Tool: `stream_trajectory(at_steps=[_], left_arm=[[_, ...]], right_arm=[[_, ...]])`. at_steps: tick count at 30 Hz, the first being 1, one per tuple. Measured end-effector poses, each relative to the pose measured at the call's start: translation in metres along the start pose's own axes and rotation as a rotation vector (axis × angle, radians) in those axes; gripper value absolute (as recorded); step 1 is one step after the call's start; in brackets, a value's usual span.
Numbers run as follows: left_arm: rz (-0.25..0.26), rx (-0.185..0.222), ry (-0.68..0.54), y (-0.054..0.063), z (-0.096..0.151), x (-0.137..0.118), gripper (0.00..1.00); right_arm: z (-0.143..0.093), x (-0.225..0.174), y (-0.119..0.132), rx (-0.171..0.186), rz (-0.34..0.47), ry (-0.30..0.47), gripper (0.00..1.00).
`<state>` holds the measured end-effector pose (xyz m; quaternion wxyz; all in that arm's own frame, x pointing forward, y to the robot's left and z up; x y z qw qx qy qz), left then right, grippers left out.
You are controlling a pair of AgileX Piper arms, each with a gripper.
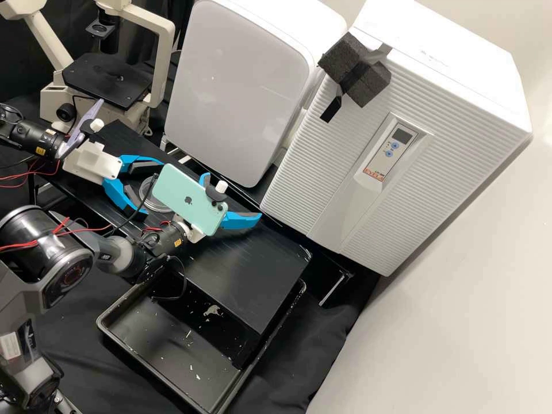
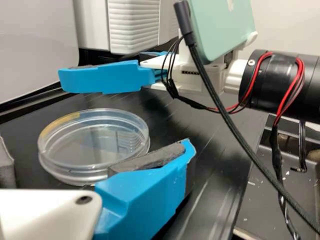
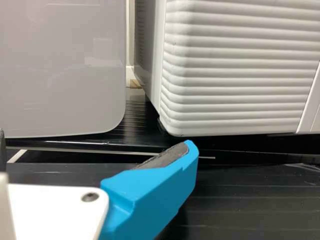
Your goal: Place the petri dish on the microscope
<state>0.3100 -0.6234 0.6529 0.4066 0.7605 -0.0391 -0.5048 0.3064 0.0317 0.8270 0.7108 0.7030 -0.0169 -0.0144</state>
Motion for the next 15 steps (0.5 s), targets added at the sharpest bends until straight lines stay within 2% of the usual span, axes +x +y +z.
stream_trajectory(at_steps=[15], left_arm=[[-0.007, -0.003, 0.003, 0.0013, 0.0050, 0.0079, 1.00]], right_arm=[[0.0000, 0.0000, 0.0000, 0.000, 0.000, 0.000, 1.00]])
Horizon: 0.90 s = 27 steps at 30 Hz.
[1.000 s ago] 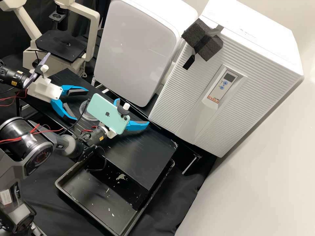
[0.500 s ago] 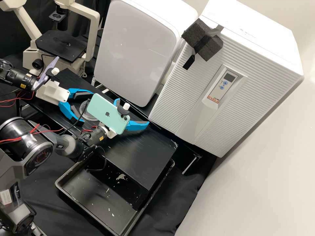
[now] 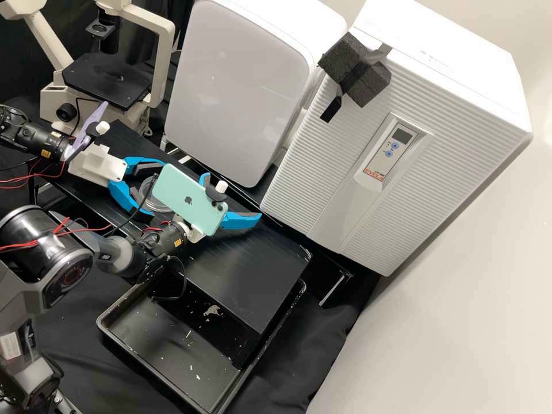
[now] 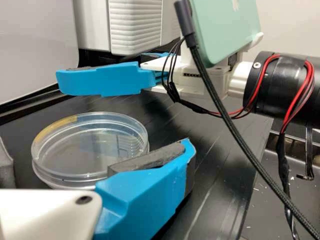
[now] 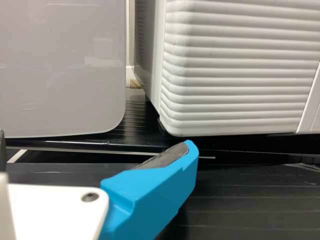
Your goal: Place the petri dish on the microscope
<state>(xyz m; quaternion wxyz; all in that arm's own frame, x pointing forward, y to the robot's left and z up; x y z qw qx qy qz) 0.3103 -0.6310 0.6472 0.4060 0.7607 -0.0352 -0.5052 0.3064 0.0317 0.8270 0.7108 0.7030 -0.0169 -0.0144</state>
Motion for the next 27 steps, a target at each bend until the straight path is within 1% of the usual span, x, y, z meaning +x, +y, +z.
stream_trajectory(at_steps=[2, 5, 6, 7, 15, 16, 17, 24, 27], left_arm=[[0.001, -0.010, 0.008, 0.0000, 0.0004, 0.0006, 1.00], [0.003, -0.010, 0.010, 0.0003, 0.0020, 0.0018, 1.00], [0.007, -0.021, 0.015, 0.0006, 0.0023, 0.0021, 1.00], [0.008, -0.022, 0.017, 0.0005, 0.0030, 0.0025, 1.00], [0.022, 0.032, 0.042, 0.0007, 0.0060, 0.0049, 1.00], [0.027, 0.033, 0.047, 0.0011, 0.0057, 0.0049, 1.00], [0.031, 0.047, 0.053, 0.0010, 0.0056, 0.0049, 1.00], [0.032, 0.047, 0.065, -0.0013, 0.0047, 0.0040, 1.00], [0.031, 0.031, 0.064, -0.0014, 0.0048, 0.0040, 1.00]], right_arm=[[0.0000, 0.0000, 0.0000, 0.000, 0.000, 0.000, 1.00], [0.0000, 0.0000, 0.0000, 0.000, 0.000, 0.000, 1.00], [0.0000, 0.0000, 0.0000, 0.000, 0.000, 0.000, 1.00], [0.0000, 0.0000, 0.0000, 0.000, 0.000, 0.000, 1.00], [0.0000, 0.0000, 0.0000, 0.000, 0.000, 0.000, 1.00], [0.0000, 0.0000, 0.0000, 0.000, 0.000, 0.000, 1.00], [0.0000, 0.0000, 0.0000, 0.000, 0.000, 0.000, 1.00], [0.0000, 0.0000, 0.0000, 0.000, 0.000, 0.000, 1.00], [0.0000, 0.0000, 0.0000, 0.000, 0.000, 0.000, 1.00]])
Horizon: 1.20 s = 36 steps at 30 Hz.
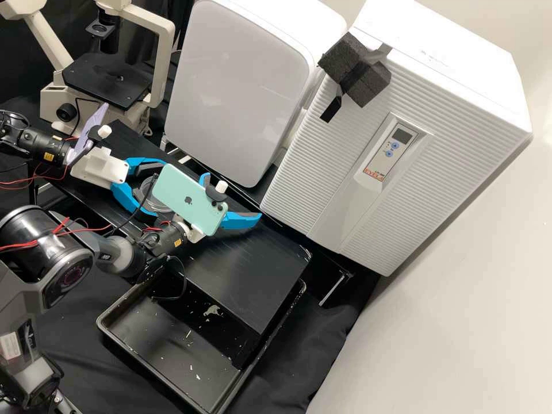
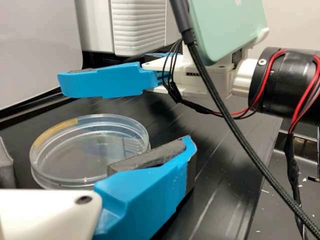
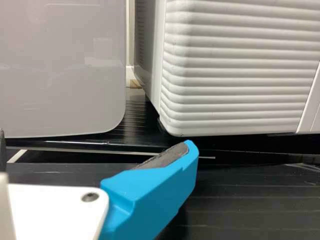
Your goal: Place the petri dish on the microscope
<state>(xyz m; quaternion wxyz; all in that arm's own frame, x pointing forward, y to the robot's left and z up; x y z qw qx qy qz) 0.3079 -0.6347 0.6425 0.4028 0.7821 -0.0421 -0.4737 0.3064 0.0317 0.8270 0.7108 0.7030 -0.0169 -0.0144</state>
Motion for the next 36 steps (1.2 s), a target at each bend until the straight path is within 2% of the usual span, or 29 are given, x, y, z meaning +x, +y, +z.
stream_trajectory(at_steps=[4, 11, 12, 36], left_arm=[[-0.003, -0.017, -0.003, -0.0005, 0.0001, 0.0001, 1.00], [-0.003, -0.017, -0.002, -0.0005, 0.0001, 0.0001, 1.00], [-0.003, -0.017, -0.002, -0.0005, 0.0001, 0.0001, 0.00], [0.000, -0.039, -0.021, -0.0010, 0.0005, 0.0000, 0.00]], right_arm=[[0.0000, 0.0000, 0.0000, 0.000, 0.000, 0.000, 1.00], [0.0000, 0.0000, 0.0000, 0.000, 0.000, 0.000, 1.00], [0.0000, 0.0000, 0.0000, 0.000, 0.000, 0.000, 1.00], [0.0000, 0.0000, 0.0000, 0.000, 0.000, 0.000, 1.00]])
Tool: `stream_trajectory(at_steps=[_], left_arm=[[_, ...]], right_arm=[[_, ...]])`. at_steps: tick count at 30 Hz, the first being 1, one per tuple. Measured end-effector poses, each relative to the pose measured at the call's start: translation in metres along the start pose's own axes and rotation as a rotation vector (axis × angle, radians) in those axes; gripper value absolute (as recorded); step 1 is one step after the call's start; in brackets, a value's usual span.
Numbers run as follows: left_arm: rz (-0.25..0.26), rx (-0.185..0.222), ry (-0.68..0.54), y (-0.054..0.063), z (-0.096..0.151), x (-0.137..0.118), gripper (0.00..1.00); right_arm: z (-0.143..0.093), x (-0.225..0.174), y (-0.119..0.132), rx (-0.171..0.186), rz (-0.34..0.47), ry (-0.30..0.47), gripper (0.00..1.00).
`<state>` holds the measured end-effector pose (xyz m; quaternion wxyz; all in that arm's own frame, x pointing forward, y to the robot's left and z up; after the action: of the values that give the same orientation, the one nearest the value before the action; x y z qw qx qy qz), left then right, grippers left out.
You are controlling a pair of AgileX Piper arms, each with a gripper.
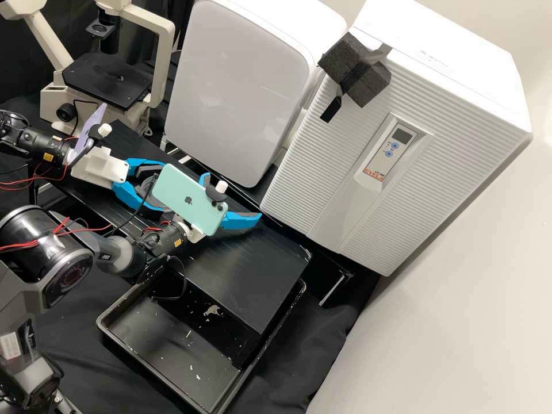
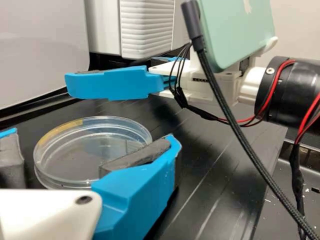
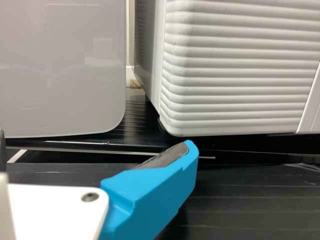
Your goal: Place the petri dish on the microscope
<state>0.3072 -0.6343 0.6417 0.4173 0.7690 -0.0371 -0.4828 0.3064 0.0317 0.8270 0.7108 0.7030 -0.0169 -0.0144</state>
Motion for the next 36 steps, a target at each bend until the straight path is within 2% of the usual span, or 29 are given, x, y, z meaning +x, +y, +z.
stream_trajectory(at_steps=[19, 24, 29, 36], left_arm=[[0.006, -0.002, 0.004, 0.001, -0.003, -0.001, 0.00], [0.006, -0.009, -0.004, -0.003, -0.003, -0.003, 0.00], [0.016, -0.021, 0.008, -0.004, -0.010, -0.012, 0.00], [0.047, -0.041, 0.089, 0.003, -0.033, -0.043, 0.00]], right_arm=[[0.000, 0.000, 0.000, 0.000, 0.000, 0.000, 1.00], [0.000, 0.000, 0.000, 0.000, 0.000, 0.000, 1.00], [0.000, 0.000, 0.000, 0.000, 0.000, 0.000, 1.00], [0.000, 0.000, 0.000, 0.000, 0.000, 0.000, 1.00]])
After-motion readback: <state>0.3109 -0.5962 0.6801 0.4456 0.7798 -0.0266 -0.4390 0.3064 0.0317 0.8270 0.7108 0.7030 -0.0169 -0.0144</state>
